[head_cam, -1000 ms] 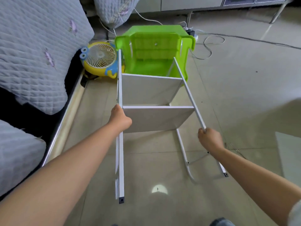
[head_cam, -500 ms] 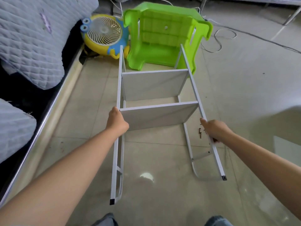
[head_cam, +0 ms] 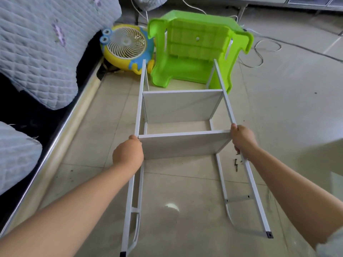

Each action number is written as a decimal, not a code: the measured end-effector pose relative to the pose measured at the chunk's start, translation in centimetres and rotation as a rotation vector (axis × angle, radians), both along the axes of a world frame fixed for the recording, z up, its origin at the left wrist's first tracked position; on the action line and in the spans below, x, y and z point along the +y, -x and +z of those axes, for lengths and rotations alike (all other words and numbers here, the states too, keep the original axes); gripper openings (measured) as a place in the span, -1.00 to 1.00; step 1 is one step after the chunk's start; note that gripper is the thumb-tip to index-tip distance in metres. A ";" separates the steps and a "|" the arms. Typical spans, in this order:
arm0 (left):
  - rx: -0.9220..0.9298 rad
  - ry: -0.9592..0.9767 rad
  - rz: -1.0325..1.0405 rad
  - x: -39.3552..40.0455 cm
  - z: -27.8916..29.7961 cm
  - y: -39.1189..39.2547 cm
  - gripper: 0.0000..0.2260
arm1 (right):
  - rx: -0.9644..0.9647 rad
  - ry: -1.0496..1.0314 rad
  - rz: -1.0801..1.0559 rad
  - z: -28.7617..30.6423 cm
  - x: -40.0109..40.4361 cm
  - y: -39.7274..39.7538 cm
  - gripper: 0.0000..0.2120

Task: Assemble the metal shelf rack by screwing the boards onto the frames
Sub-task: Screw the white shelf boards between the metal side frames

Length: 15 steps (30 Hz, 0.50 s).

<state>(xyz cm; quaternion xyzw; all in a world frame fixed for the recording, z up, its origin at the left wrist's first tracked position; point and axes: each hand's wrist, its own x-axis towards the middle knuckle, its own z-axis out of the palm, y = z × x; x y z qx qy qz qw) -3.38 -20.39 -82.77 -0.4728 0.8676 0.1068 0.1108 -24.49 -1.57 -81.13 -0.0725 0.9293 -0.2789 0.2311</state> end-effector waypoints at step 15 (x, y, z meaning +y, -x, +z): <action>0.306 -0.172 -0.066 0.1 -0.5 -2.0 -0.82 | 0.112 -0.054 0.041 3.1 3.6 -3.1 -0.61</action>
